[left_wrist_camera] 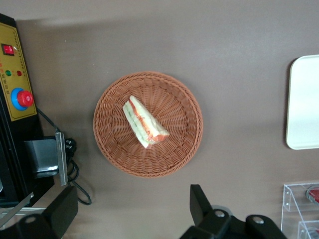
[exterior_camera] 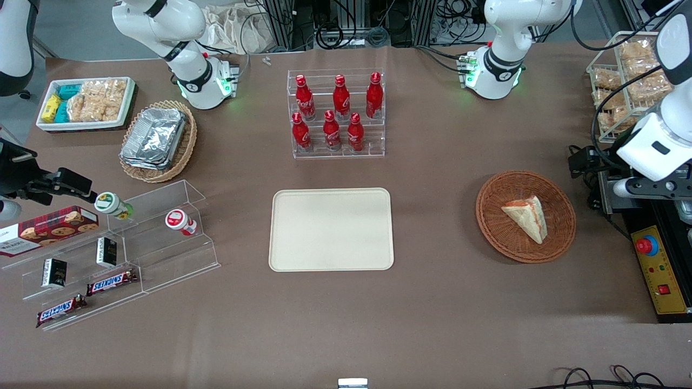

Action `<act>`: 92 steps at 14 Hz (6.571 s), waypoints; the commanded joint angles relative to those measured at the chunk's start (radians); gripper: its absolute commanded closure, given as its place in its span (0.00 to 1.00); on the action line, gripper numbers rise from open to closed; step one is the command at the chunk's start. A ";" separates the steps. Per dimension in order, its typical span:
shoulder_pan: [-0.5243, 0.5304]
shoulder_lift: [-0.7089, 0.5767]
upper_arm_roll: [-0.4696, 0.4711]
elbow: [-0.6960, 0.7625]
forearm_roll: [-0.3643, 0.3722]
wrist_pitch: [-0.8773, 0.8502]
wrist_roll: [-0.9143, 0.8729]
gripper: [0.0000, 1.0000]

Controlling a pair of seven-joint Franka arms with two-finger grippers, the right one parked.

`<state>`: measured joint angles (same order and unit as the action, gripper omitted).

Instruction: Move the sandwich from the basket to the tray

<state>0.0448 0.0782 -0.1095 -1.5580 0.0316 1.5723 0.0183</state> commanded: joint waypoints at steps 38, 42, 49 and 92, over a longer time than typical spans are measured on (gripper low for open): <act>0.027 0.157 0.027 -0.691 0.004 0.932 -0.837 1.00; 0.007 0.086 0.001 -0.503 0.007 0.561 -0.839 1.00; 0.006 0.129 -0.235 0.047 0.002 -0.018 -0.732 1.00; -0.077 0.481 -0.407 0.173 0.377 0.339 -0.769 0.00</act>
<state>-0.0939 0.6635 -0.5121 -1.3461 0.4342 1.9767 -0.7595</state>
